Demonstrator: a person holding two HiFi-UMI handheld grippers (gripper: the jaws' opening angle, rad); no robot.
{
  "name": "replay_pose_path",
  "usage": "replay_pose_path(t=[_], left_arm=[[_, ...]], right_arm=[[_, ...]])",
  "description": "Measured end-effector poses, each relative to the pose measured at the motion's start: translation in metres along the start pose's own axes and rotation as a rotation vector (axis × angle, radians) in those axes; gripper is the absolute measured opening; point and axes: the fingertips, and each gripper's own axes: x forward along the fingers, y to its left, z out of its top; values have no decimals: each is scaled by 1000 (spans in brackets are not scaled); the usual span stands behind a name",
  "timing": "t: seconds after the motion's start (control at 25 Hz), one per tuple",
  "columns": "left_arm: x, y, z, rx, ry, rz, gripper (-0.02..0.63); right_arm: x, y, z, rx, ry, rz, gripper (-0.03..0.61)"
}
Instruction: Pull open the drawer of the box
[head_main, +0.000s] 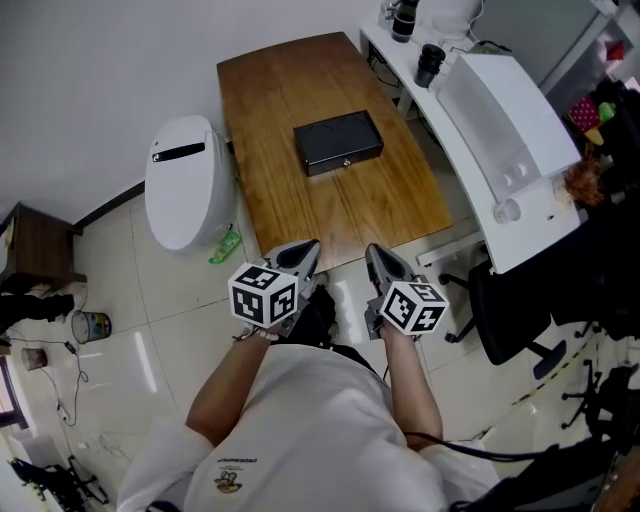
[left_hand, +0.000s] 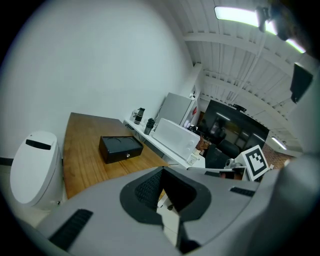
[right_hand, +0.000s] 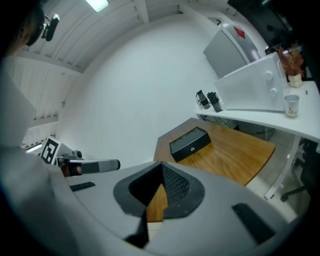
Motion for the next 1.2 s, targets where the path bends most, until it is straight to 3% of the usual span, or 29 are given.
replay_pose_path(t=[0.52, 0.88, 1.2], left_arm=[[83, 38, 27, -21, 72, 4, 2], [109, 84, 30, -100, 100, 31, 2], [125, 107, 33, -145, 121, -13, 2]], right_arm=[[74, -50, 40, -49, 67, -47, -12], [124, -77, 39, -64, 128, -93, -12], [168, -95, 35, -85, 182, -175, -12]])
